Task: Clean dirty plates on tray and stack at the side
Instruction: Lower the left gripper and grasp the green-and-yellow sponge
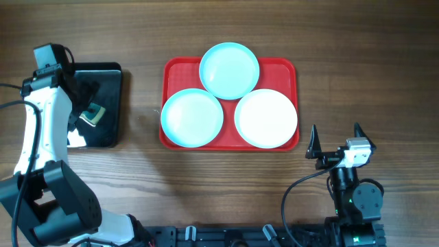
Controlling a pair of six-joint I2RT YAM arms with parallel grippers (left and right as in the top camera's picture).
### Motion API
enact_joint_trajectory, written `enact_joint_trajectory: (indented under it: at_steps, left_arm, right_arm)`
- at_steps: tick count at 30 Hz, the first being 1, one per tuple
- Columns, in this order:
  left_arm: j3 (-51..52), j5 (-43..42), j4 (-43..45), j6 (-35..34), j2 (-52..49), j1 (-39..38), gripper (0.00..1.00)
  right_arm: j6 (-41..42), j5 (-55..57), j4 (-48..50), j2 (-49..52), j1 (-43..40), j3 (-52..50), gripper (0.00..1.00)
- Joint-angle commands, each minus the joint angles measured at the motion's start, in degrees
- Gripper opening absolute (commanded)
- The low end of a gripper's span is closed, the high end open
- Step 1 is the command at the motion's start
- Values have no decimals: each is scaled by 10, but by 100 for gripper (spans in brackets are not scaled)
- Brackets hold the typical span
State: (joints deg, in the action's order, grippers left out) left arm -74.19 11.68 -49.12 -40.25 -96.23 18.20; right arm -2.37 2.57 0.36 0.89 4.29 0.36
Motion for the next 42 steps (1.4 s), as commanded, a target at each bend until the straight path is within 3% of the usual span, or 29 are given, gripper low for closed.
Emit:
enact_joint_trajectory:
  at_steps: [1, 12, 17, 21, 35, 42]
  left_arm:
    - [12, 19, 16, -21, -8, -1, 96]
    - [12, 34, 81, -23, -87, 0, 96]
    - [12, 34, 119, -23, -106, 0, 92]
    - [12, 34, 137, -22, -127, 0, 96]
    - [12, 34, 152, -22, -170, 0, 100]
    - [15, 34, 153, -22, -170, 1, 95]
  right_arm:
    - [10, -9, 2, -5, -3, -1, 100]
    - [10, -9, 2, -5, -3, -1, 100]
    - [10, -9, 2, -5, -3, -1, 100]
    - [10, -9, 2, -5, -3, -1, 100]
    - [10, -9, 2, -5, -3, -1, 100]
    - [10, -9, 2, -5, -3, -1, 100]
